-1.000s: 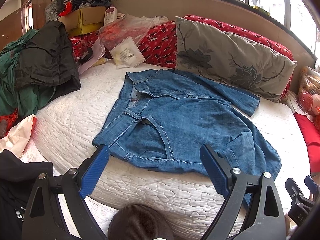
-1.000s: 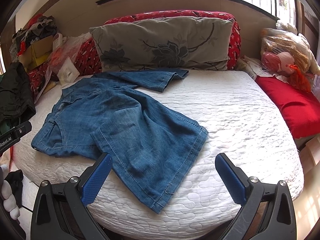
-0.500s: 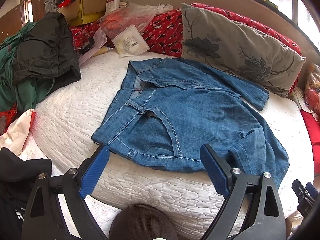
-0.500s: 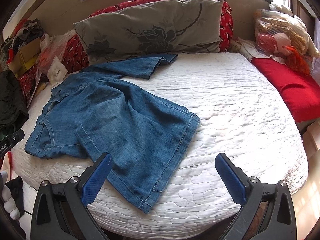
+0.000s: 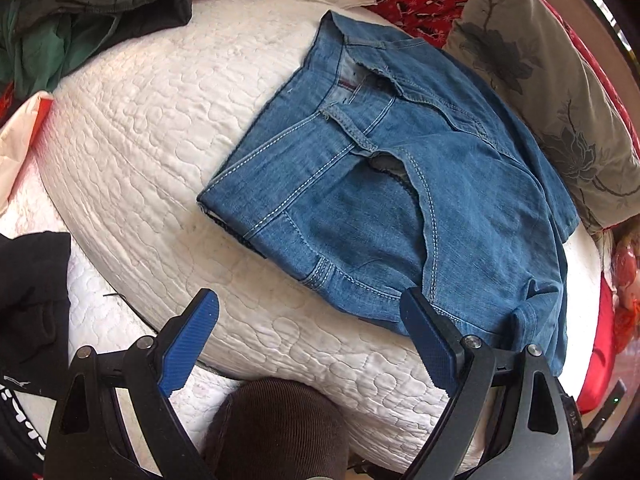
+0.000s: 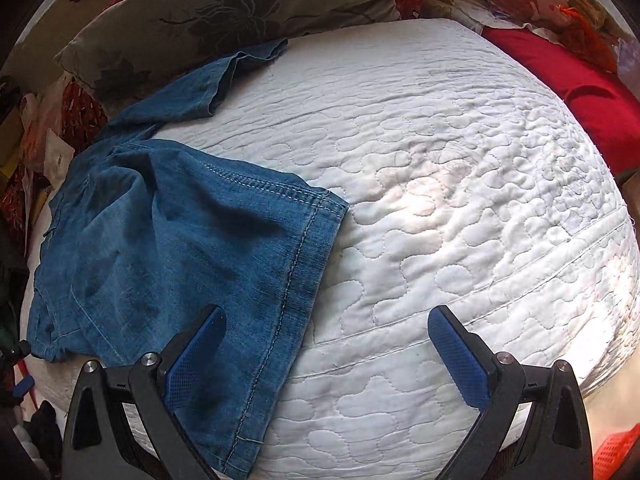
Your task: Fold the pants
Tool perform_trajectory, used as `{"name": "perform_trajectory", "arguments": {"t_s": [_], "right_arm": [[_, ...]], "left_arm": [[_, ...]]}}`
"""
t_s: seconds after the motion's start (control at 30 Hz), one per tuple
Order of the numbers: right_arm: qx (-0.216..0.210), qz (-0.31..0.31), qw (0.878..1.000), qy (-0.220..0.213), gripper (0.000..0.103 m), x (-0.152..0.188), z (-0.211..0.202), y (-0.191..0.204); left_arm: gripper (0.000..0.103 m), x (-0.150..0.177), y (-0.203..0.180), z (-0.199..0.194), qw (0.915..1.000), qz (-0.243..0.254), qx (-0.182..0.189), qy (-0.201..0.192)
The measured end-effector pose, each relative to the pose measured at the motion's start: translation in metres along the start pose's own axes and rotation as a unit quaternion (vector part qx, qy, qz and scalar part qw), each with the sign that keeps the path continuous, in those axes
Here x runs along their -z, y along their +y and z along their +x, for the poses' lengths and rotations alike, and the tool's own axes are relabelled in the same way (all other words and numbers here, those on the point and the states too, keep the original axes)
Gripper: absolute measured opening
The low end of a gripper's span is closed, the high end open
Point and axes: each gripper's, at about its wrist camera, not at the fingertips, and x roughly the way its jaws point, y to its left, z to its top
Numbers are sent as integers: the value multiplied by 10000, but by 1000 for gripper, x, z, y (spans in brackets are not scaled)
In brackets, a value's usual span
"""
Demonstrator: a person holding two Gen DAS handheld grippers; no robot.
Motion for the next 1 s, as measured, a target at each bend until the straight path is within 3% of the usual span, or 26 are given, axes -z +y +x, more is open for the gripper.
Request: {"name": "perform_trajectory", "arguments": {"t_s": [0.17, 0.37, 0.47, 0.53, 0.57, 0.6, 0.63, 0.67, 0.73, 0.8, 0.83, 1.0], "right_arm": [[-11, -264, 9996, 76, 100, 0, 13, 20], [-76, -261, 9996, 49, 99, -1, 14, 22], [-143, -340, 9993, 5, 88, -7, 12, 25], [-224, -489, 9985, -30, 59, -14, 13, 29], [-318, -568, 9979, -3, 49, -16, 13, 32], [-427, -613, 9972, 36, 28, -17, 14, 34], [-559, -636, 9964, 78, 15, -20, 15, 37], [-623, -655, 9959, 84, 13, -21, 14, 38], [-700, -699, 9951, 61, 11, -24, 17, 38], [-767, -691, 9946, 67, 10, -26, 17, 33], [-778, -661, 9948, 60, 10, -30, 16, 27], [-788, -271, 9961, -303, 10, -71, -3, -15]], "left_arm": [[93, -9, 16, 13, 9957, -569, 515, 525], [93, -12, 4, 40, 9806, -1026, 1235, 1124], [93, -15, -2, 55, 9762, -1196, 1307, 1251], [93, -18, -3, 59, 9756, -1324, 1233, 1243], [93, -19, -4, 59, 9752, -1381, 1193, 1251], [92, -20, -5, 59, 9751, -1427, 1167, 1233], [84, -21, -6, 56, 9760, -1437, 1139, 1176], [76, -22, -8, 50, 9780, -1392, 1099, 1096], [44, -26, -17, 38, 9860, -1036, 972, 877], [23, -31, -27, 32, 9943, -623, 596, 633], [17, -34, -28, 33, 9952, -572, 495, 628], [17, -37, -28, 23, 9930, -798, 596, 639]]}}
